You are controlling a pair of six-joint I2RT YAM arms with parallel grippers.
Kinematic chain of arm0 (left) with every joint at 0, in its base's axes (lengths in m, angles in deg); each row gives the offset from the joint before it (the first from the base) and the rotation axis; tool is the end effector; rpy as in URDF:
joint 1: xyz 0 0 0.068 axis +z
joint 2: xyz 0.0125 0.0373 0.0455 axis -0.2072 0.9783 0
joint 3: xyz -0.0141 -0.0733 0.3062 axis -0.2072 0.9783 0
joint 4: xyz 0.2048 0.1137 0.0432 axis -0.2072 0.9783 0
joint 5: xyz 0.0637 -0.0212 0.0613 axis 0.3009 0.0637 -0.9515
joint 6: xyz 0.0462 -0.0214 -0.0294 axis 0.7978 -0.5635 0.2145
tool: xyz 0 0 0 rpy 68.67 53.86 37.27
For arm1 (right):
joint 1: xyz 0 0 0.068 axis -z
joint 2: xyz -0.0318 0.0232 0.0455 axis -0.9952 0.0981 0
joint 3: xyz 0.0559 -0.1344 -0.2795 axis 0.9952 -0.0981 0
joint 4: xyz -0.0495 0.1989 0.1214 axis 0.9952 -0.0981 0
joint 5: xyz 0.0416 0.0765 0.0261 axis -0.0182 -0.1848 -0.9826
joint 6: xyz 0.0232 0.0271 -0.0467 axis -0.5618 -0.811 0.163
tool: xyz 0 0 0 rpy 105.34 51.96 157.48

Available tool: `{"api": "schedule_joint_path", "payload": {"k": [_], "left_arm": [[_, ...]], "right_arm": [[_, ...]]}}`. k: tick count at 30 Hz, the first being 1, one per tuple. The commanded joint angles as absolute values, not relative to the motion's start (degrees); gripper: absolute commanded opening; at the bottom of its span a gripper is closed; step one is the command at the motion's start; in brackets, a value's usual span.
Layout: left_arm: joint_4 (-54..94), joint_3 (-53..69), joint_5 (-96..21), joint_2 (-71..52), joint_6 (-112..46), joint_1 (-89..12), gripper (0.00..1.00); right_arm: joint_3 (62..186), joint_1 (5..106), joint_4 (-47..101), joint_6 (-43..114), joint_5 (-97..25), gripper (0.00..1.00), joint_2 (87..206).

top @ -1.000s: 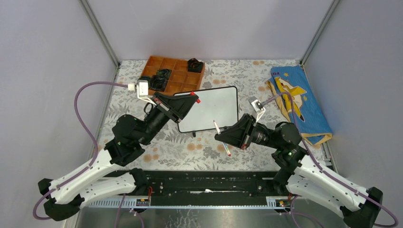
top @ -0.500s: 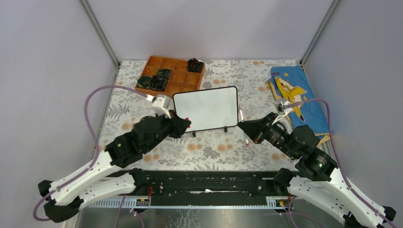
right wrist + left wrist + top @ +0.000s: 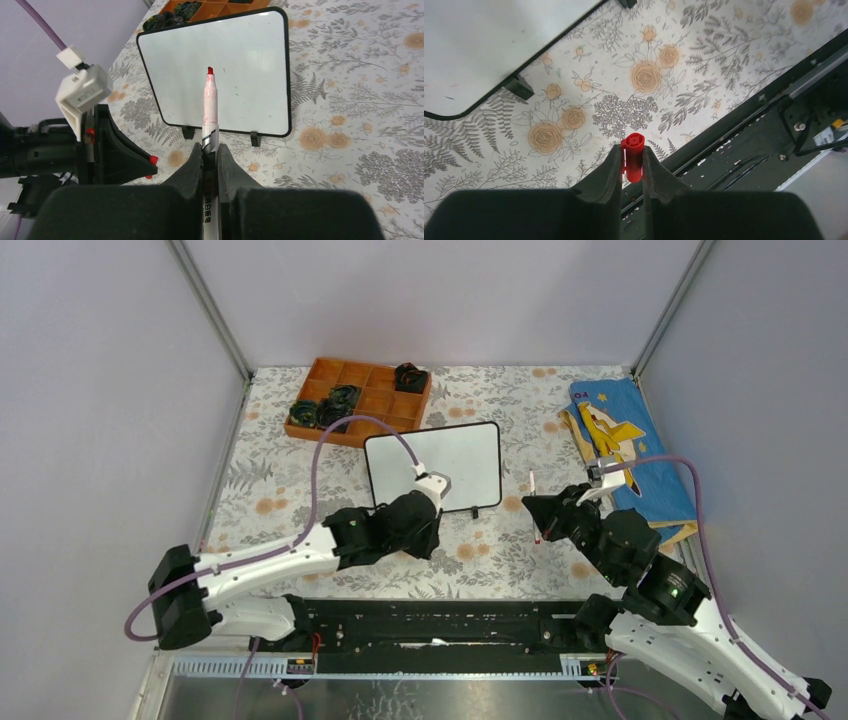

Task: Write a sentence on the whiteboard
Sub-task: Place the pen cap at the center of the board.

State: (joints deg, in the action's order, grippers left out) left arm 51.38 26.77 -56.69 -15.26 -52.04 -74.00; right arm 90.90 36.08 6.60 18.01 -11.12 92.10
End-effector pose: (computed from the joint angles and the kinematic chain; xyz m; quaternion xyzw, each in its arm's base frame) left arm 0.1109 -0.1917 0.3171 0.2121 0.8956 -0.2156 0.3263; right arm 0.0462 0.0326 0.3587 -0.0520 0.7358 0.3028 0.6035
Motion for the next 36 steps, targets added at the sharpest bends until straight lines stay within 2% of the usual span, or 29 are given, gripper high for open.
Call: {"api": "schedule_joint_path", "payload": {"k": [1,15,36], "left_arm": [[49.86,25.21,-57.09,-10.75,-49.92,-75.22,0.00],[44.32,25.02,-53.97,2.53,-49.62,-75.25,0.00],[40.19,25.51,-54.81,12.21,-49.28,-75.33,0.00]], "right_arm": [[91.10,35.86,6.08,19.27,-6.64,0.00,90.38],[91.10,35.86,3.78,18.27,-6.94,0.00,88.28],[91.01,35.87,4.57,17.08,-8.84,0.00,89.10]]}}
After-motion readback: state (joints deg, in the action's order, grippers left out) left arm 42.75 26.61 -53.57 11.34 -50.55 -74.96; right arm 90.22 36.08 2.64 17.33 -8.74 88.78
